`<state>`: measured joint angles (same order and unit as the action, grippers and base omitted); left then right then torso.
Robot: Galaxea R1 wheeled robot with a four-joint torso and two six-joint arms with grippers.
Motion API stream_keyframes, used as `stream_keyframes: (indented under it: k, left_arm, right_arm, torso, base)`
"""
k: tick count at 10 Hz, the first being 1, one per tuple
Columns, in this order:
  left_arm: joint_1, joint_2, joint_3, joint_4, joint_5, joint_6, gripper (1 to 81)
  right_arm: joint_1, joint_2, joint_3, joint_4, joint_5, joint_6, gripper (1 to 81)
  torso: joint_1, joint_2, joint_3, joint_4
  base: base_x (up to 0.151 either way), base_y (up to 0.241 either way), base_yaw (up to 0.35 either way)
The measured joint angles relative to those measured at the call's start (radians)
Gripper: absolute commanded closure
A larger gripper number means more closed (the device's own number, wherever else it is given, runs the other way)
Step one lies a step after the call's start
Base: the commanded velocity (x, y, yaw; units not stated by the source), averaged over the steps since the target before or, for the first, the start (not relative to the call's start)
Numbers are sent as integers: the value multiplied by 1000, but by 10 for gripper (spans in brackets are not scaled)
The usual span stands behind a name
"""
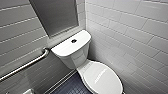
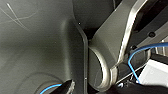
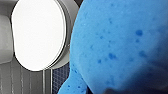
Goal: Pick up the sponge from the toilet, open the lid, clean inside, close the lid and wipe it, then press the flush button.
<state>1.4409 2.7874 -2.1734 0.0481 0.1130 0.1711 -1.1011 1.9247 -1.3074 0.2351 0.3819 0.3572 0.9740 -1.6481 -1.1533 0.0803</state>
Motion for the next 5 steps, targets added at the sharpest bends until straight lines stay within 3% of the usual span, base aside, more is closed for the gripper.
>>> stream_keyframes:
  k: [2, 5]
  left_arm:
    - [0, 2, 0, 0, -1, 0, 10]
    - [-1, 29, 0, 0, -1, 0, 10]
  right_arm:
    - [26, -57, 107, -20, 14, -2, 811]
    - [229, -21, 195, -62, -55, -6, 811]
  torso:
    - [0, 0, 0, 0]
    - [0, 0, 0, 0]
  base:
    - [0, 0, 0]
    - [0, 0, 0]
